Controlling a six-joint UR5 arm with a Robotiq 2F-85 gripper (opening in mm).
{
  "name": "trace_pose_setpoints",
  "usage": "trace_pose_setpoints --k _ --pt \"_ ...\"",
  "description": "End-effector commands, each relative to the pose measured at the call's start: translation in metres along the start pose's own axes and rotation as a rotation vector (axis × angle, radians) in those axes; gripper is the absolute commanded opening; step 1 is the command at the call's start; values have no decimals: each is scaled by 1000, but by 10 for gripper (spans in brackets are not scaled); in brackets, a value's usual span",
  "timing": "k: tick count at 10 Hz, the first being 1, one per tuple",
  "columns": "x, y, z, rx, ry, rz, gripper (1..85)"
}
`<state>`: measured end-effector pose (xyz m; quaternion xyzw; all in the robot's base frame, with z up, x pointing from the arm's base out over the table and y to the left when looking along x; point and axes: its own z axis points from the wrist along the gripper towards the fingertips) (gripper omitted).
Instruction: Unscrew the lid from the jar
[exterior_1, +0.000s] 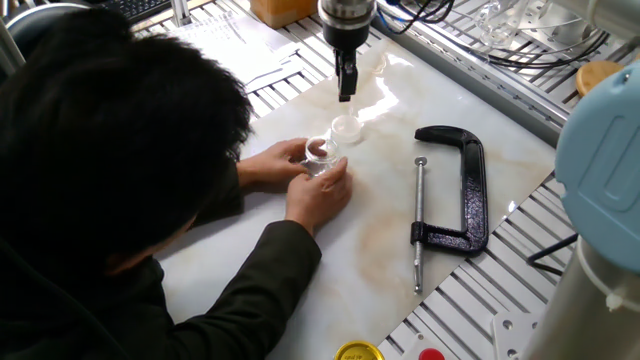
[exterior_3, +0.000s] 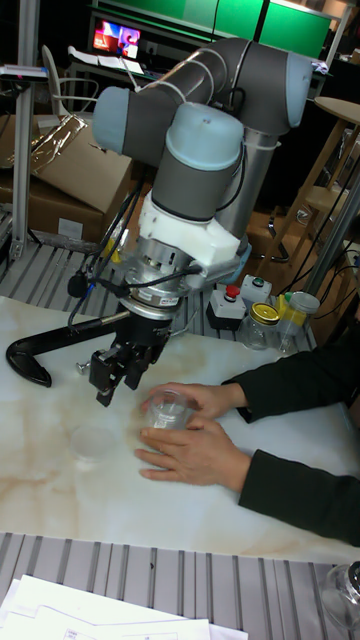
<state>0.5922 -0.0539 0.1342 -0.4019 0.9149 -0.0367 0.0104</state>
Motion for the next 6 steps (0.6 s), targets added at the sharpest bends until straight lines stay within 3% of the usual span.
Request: trace_pose_setpoints --k 1,2,3,6 --pt "-19 30 -19 -84 -37 216 260" --pt "-28 38 -22 -111 -61 288 60" --pt "-34 46 -26 -133 -78 324 10" --pt "-29 47 -32 -103 -59 303 10"
